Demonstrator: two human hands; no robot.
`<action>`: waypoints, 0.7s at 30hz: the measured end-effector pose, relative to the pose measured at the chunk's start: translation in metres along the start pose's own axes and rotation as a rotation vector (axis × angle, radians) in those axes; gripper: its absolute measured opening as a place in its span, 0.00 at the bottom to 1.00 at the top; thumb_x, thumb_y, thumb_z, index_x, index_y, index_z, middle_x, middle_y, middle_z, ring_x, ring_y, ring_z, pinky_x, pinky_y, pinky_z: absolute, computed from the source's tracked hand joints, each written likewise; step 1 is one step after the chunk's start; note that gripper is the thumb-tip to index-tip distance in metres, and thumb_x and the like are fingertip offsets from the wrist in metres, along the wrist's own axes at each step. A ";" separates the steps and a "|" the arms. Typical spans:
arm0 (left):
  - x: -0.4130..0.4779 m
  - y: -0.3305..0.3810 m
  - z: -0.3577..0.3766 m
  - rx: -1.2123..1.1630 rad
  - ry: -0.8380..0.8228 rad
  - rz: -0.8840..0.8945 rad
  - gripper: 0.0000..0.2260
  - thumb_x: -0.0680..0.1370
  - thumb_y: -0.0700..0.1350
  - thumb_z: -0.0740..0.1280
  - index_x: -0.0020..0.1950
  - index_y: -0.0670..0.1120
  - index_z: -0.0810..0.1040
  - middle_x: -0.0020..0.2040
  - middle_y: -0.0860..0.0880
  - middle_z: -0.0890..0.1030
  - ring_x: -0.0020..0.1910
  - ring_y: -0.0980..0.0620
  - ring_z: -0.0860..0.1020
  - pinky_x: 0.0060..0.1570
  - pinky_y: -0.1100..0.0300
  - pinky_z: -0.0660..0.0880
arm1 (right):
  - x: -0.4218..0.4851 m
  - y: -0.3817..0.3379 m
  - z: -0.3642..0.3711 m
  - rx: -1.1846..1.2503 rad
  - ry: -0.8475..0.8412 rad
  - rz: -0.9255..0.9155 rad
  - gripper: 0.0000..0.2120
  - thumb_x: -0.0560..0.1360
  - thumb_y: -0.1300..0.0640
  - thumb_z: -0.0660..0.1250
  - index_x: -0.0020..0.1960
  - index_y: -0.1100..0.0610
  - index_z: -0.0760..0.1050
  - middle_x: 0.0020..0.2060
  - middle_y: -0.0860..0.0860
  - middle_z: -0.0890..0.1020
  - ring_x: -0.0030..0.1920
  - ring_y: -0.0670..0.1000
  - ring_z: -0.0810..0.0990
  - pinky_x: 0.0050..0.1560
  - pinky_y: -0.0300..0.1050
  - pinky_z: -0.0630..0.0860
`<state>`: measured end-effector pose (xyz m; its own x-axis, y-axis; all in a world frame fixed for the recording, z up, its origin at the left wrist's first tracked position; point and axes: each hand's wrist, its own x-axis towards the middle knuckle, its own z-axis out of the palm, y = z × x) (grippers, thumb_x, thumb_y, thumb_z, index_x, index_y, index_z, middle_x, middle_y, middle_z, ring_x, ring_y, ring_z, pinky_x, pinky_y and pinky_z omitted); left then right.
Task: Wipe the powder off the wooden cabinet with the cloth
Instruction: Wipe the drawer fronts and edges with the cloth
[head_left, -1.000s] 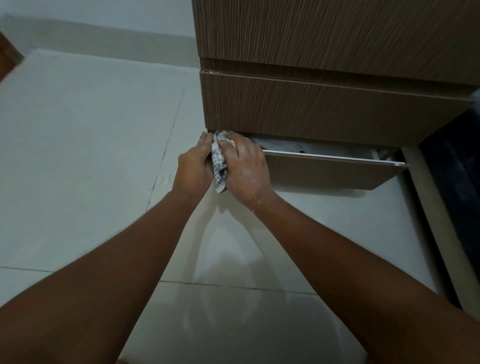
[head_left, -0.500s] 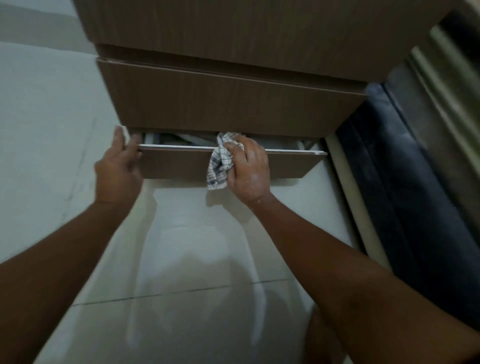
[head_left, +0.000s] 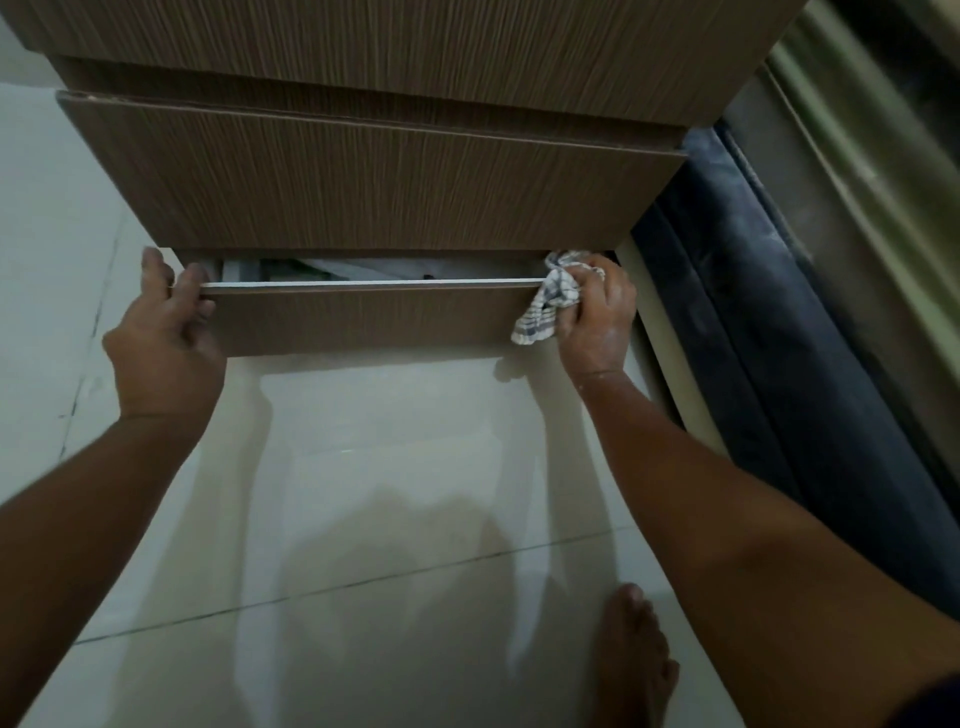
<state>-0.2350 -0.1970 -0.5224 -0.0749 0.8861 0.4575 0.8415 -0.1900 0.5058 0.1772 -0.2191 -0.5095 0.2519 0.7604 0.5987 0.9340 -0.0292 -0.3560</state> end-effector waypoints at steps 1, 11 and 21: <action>0.000 0.001 0.000 0.000 0.000 0.006 0.16 0.83 0.40 0.57 0.69 0.39 0.75 0.74 0.36 0.70 0.59 0.33 0.78 0.66 0.47 0.74 | 0.001 0.004 -0.002 0.006 0.011 0.023 0.15 0.71 0.63 0.63 0.56 0.62 0.79 0.58 0.60 0.80 0.59 0.59 0.77 0.64 0.54 0.74; 0.000 0.016 0.003 -0.129 0.038 -0.192 0.26 0.82 0.39 0.61 0.79 0.37 0.58 0.64 0.34 0.78 0.61 0.32 0.77 0.64 0.49 0.70 | -0.024 -0.013 0.011 0.361 0.271 0.812 0.18 0.79 0.65 0.60 0.68 0.63 0.75 0.62 0.62 0.77 0.62 0.58 0.77 0.59 0.29 0.64; 0.022 0.010 0.012 -0.262 0.068 -0.263 0.27 0.81 0.40 0.64 0.77 0.35 0.60 0.59 0.34 0.82 0.56 0.36 0.82 0.55 0.57 0.73 | -0.049 -0.146 0.059 0.585 0.208 0.152 0.24 0.73 0.73 0.58 0.69 0.67 0.71 0.64 0.69 0.72 0.67 0.60 0.74 0.73 0.45 0.68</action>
<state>-0.2224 -0.1742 -0.5157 -0.3130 0.8904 0.3306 0.6240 -0.0696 0.7783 0.0135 -0.2140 -0.5291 0.4695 0.6322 0.6163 0.6058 0.2771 -0.7458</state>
